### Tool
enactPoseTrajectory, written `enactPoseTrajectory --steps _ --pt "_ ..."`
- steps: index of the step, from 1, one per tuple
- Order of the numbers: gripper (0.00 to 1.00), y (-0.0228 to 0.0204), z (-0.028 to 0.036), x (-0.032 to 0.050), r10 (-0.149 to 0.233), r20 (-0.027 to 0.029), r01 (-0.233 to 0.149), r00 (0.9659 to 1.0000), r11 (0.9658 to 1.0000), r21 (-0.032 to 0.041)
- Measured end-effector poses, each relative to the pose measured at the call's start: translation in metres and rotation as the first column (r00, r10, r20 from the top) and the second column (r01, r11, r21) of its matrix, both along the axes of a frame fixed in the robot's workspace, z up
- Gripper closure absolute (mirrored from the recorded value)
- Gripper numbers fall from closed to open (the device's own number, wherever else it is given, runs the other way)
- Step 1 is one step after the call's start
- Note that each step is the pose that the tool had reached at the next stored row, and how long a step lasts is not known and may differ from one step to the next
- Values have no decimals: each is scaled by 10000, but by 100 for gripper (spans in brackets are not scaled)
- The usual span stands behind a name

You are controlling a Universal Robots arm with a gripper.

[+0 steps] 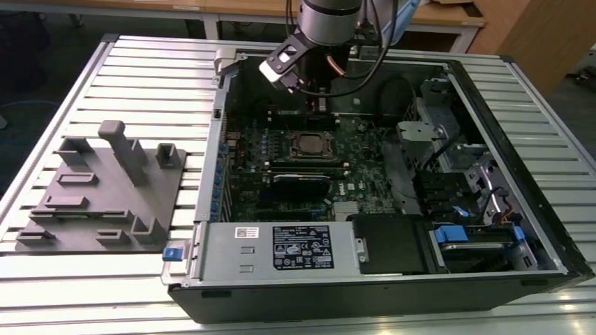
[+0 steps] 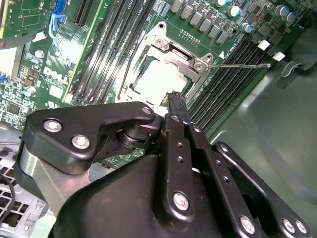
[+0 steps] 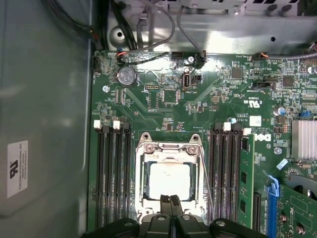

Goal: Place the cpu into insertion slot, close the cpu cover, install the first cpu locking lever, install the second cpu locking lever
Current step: 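Install the first cpu locking lever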

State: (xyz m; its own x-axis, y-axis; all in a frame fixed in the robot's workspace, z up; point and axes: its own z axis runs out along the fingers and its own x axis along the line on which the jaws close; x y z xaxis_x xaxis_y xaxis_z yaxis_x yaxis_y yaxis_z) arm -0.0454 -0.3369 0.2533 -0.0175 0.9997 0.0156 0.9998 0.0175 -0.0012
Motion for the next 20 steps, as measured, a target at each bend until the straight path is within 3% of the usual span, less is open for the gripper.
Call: enactPoseTrajectory --steps 6,20 --pt "90 0 0 0 410 0 -410 9992 9992 0" --pt "90 0 0 0 917 0 -917 9958 9958 1"
